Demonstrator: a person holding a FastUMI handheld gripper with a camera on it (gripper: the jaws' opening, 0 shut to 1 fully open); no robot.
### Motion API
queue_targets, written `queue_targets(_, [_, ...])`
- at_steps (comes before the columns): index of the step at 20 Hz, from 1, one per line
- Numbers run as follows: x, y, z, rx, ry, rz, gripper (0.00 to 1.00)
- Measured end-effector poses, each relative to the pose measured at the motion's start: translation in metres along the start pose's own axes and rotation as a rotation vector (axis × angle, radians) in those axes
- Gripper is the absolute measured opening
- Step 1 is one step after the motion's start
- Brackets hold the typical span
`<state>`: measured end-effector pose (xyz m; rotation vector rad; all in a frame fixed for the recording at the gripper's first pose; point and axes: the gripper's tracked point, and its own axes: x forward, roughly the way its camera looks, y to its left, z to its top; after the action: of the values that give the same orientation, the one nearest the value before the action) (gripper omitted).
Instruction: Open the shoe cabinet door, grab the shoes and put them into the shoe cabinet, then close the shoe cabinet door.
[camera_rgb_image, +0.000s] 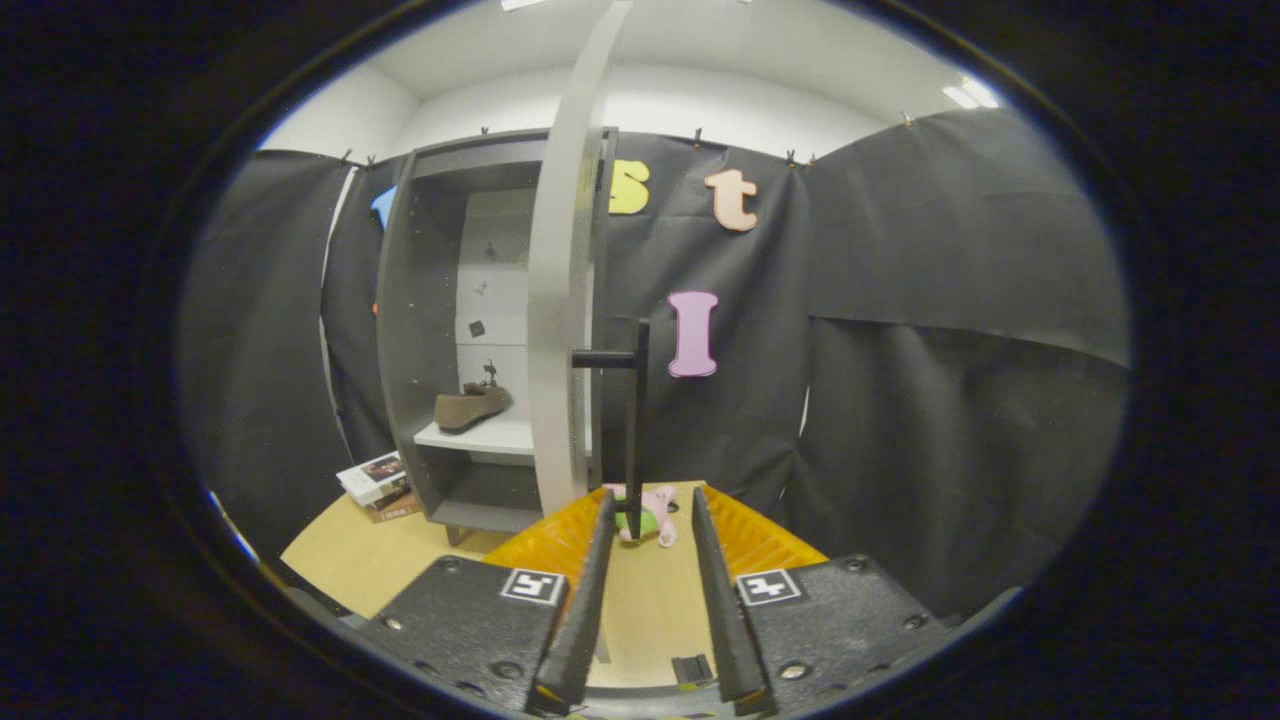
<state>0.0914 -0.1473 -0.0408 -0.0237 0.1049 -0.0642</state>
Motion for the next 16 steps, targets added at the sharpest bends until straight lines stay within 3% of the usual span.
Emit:
queue_targets(3, [-0.026,0.0,-0.004,0.03,-0.022,-0.029,0.74])
queue_targets(7, [-0.043,0.022,-0.03,0.057,-0.022,-0.046,0.96])
queue_targets(16, [-0.007,0.135,-0.141,0.006,0.193,0.133,0.98])
